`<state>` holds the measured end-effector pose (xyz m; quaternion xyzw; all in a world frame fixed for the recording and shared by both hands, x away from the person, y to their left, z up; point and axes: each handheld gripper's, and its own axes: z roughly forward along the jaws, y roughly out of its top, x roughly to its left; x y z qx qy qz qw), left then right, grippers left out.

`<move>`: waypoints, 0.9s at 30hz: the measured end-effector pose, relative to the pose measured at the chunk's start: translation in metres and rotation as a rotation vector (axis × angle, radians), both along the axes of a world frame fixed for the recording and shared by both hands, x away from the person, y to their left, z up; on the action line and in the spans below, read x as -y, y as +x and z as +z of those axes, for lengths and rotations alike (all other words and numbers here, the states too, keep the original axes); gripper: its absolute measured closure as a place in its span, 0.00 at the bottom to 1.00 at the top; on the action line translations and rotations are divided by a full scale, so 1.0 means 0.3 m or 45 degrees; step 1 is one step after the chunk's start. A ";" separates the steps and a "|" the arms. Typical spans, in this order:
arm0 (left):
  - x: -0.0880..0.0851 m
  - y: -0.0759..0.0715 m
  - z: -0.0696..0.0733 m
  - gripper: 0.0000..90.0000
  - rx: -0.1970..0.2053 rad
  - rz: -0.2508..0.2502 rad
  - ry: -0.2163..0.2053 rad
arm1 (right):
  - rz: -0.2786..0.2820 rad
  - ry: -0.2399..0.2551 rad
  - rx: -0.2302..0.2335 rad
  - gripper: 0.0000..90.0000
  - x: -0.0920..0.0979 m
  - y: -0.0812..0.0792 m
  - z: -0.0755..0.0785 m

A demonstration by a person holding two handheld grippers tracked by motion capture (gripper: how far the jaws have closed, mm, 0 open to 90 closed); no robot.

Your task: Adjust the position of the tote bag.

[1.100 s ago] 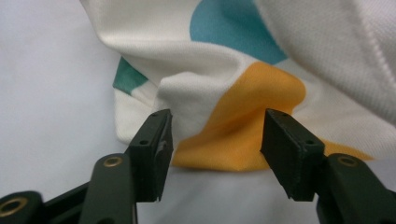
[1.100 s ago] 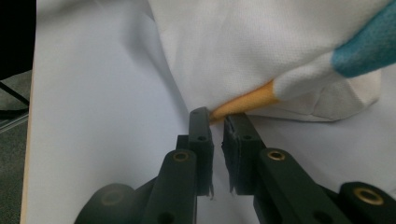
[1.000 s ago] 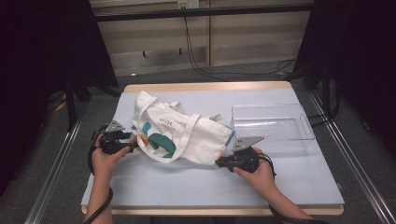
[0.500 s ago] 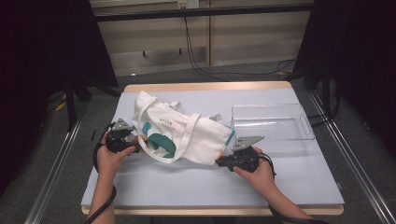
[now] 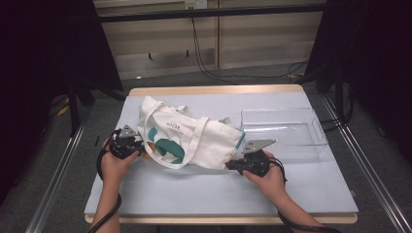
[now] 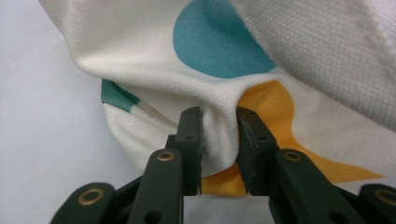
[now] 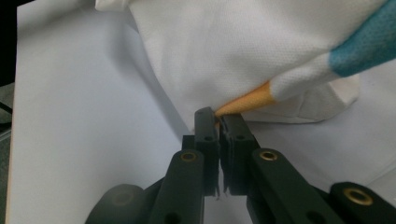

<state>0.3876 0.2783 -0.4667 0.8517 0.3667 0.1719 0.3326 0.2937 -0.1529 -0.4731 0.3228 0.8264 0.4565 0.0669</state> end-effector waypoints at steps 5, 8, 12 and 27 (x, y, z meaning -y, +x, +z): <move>-0.002 -0.012 0.009 0.90 -0.044 0.018 0.001 | -0.017 0.019 0.011 0.87 0.005 0.002 -0.003; -0.005 -0.027 0.014 0.91 -0.075 0.021 -0.020 | -0.028 0.021 0.019 0.84 0.015 -0.005 -0.005; -0.009 -0.053 0.018 0.91 -0.086 0.021 -0.032 | -0.040 0.014 0.033 0.79 0.028 -0.018 -0.001; -0.014 -0.129 0.025 0.91 -0.118 0.025 -0.072 | -0.112 0.003 0.031 0.90 0.053 -0.007 -0.002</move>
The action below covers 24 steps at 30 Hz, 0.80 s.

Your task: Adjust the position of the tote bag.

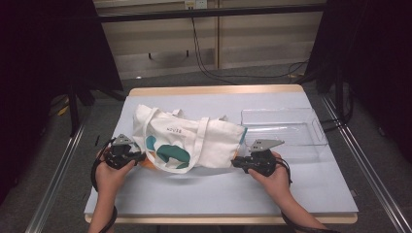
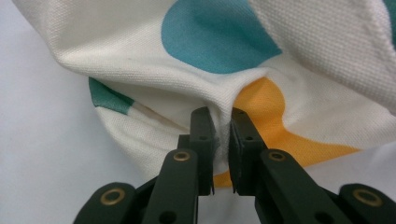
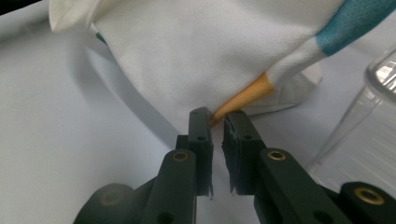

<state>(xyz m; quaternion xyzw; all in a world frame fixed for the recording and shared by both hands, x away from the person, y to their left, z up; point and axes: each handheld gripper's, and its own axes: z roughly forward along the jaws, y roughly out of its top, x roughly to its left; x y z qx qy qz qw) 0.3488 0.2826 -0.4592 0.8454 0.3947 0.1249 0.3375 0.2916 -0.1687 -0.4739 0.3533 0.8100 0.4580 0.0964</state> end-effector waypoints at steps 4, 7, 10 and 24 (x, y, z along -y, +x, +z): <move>-0.012 -0.021 0.001 0.91 -0.011 -0.003 -0.024 | -0.033 0.002 -0.009 0.91 0.002 0.007 -0.003; -0.010 -0.036 -0.001 0.91 -0.010 0.006 -0.038 | -0.041 0.000 -0.009 0.91 0.004 0.010 -0.005; -0.012 -0.044 -0.002 0.91 -0.014 -0.005 -0.041 | -0.046 0.000 -0.008 0.91 0.007 0.014 -0.007; -0.018 -0.058 0.003 0.86 -0.047 -0.012 -0.067 | -0.051 0.013 0.005 0.83 0.020 0.021 0.004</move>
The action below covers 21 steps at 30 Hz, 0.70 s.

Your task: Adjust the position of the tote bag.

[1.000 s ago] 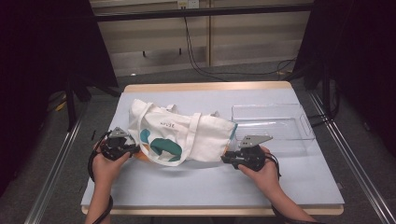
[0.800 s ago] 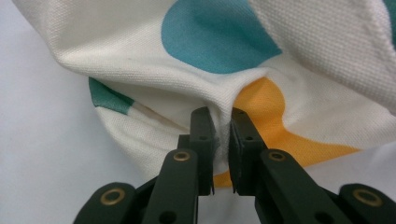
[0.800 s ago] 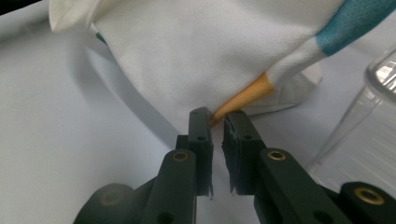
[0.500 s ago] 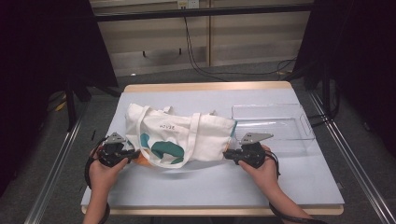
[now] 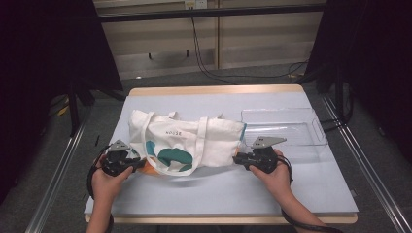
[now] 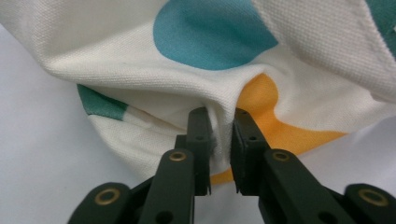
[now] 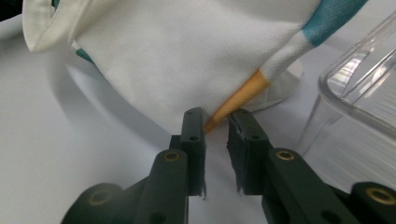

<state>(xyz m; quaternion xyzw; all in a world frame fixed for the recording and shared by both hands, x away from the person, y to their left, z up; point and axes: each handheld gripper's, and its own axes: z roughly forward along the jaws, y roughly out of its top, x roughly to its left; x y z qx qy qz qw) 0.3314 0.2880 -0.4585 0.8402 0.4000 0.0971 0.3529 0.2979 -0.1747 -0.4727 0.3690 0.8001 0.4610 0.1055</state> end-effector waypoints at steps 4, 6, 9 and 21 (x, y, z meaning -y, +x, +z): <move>-0.017 -0.003 0.009 0.69 0.012 0.020 -0.037 | 0.005 -0.008 0.000 0.77 0.000 -0.009 0.013; -0.027 -0.004 0.015 0.62 0.009 0.023 -0.028 | 0.013 -0.011 0.000 0.74 0.003 -0.012 0.020; -0.036 -0.003 0.016 0.53 0.001 0.043 -0.058 | 0.010 -0.022 0.003 0.71 0.007 -0.016 0.035; -0.049 -0.001 0.041 0.34 -0.024 0.042 -0.012 | 0.026 -0.013 0.013 0.67 0.022 -0.018 0.069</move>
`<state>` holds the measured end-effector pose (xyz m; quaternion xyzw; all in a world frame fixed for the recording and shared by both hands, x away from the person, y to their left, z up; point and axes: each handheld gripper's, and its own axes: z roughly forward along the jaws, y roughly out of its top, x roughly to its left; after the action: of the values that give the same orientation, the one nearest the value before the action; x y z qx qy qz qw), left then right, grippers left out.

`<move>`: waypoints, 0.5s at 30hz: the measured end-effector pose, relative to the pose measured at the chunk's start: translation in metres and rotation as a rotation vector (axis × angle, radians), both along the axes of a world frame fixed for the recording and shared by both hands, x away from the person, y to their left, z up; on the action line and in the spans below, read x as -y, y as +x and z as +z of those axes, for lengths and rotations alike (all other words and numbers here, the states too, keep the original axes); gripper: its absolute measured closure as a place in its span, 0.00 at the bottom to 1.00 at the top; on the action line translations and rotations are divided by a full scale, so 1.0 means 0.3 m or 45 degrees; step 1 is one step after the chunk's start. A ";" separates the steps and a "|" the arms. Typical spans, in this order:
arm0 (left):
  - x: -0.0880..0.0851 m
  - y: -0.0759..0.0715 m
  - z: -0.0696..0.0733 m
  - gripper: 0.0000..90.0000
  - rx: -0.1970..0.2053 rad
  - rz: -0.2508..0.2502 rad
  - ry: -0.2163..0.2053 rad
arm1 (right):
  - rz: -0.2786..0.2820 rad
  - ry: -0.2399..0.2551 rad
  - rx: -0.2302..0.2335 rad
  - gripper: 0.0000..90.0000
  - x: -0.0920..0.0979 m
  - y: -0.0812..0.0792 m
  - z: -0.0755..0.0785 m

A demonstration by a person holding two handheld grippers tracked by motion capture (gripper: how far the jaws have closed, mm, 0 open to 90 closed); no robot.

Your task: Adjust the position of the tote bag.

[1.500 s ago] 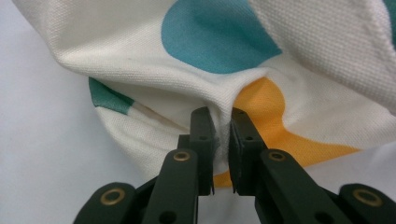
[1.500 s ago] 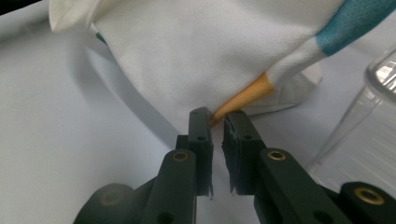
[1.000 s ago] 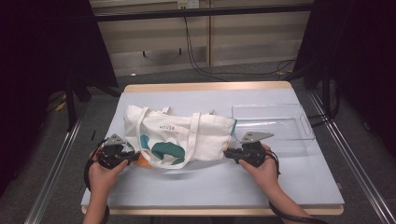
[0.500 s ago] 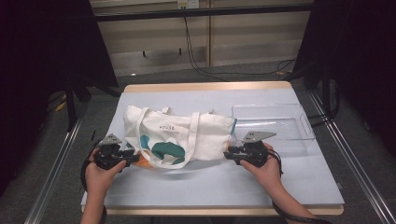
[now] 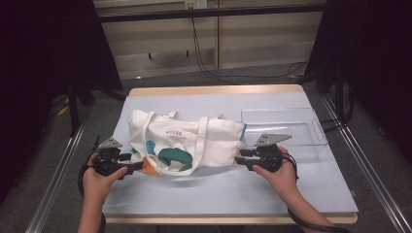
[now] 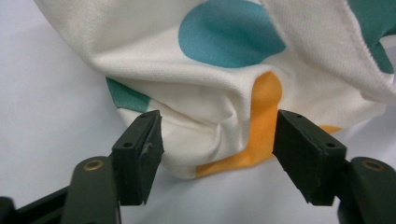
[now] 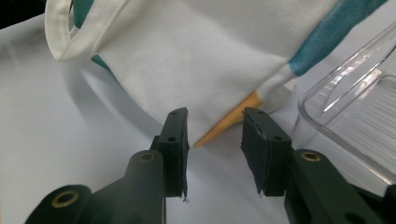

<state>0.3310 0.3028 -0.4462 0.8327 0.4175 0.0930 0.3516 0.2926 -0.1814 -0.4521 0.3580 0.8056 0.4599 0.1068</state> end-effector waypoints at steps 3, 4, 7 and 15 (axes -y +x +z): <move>0.007 0.002 -0.004 0.29 -0.008 -0.008 -0.009 | 0.009 -0.005 0.015 0.64 -0.004 -0.002 0.020; 0.007 0.002 -0.004 0.27 -0.008 -0.008 -0.009 | 0.009 -0.003 0.018 0.64 -0.004 -0.003 0.026; 0.014 0.002 -0.001 0.24 -0.011 -0.025 0.000 | 0.024 0.001 0.027 0.63 -0.006 -0.003 0.045; 0.038 0.000 -0.002 0.21 -0.014 -0.032 -0.003 | 0.052 0.021 0.039 0.60 -0.013 0.014 0.090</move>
<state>0.3312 0.2913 -0.4467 0.8380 0.4090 0.0836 0.3514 0.2968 -0.1773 -0.4252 0.3353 0.8072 0.4739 0.1067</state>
